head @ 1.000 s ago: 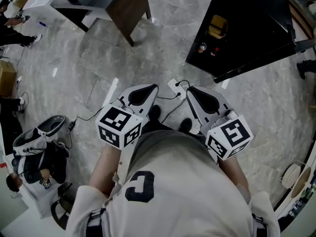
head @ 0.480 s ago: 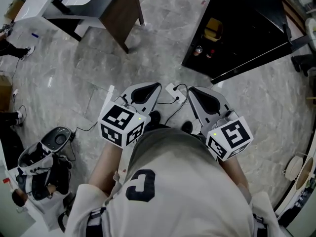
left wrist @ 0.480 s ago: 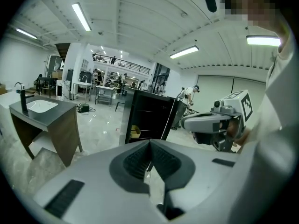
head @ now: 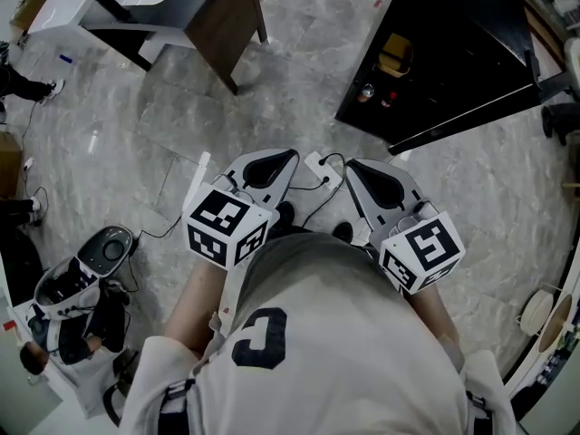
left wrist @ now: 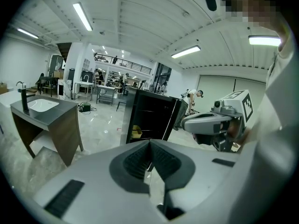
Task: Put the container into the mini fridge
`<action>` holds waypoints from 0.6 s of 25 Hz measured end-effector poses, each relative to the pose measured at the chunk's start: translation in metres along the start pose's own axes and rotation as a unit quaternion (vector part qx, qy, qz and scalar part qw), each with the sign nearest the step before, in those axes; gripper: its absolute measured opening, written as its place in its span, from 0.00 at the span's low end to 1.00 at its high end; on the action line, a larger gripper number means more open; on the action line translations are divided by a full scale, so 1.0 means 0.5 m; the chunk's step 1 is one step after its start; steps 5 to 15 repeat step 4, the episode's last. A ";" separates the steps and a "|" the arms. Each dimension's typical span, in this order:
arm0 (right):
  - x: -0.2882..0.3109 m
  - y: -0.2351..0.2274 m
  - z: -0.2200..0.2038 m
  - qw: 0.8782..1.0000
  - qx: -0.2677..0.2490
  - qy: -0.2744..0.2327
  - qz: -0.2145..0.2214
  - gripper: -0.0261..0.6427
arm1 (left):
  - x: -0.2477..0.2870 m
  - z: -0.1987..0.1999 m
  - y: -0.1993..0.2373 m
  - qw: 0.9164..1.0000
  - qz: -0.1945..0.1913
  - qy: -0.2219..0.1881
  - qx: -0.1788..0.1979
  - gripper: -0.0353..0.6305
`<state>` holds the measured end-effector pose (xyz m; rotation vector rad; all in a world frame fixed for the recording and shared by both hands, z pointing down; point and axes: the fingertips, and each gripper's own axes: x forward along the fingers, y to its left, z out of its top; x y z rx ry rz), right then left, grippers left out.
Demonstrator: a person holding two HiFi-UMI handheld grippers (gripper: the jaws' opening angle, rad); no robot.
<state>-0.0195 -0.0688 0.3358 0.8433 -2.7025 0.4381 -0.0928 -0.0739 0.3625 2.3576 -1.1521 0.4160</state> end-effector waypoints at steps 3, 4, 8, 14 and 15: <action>0.012 0.002 0.004 1.000 0.001 0.005 -0.002 0.09 | -0.005 0.004 0.013 1.000 0.000 0.001 -0.002 0.13; 0.016 0.003 0.004 1.000 0.002 0.008 -0.004 0.09 | -0.006 0.005 0.018 1.000 0.000 0.001 -0.002 0.13; 0.016 0.003 0.004 1.000 0.002 0.008 -0.004 0.09 | -0.006 0.005 0.018 1.000 0.000 0.001 -0.002 0.13; 0.016 0.003 0.004 1.000 0.002 0.008 -0.004 0.09 | -0.006 0.005 0.018 1.000 0.000 0.001 -0.002 0.13; 0.016 0.003 0.004 1.000 0.002 0.008 -0.004 0.09 | -0.006 0.005 0.018 1.000 0.000 0.001 -0.002 0.13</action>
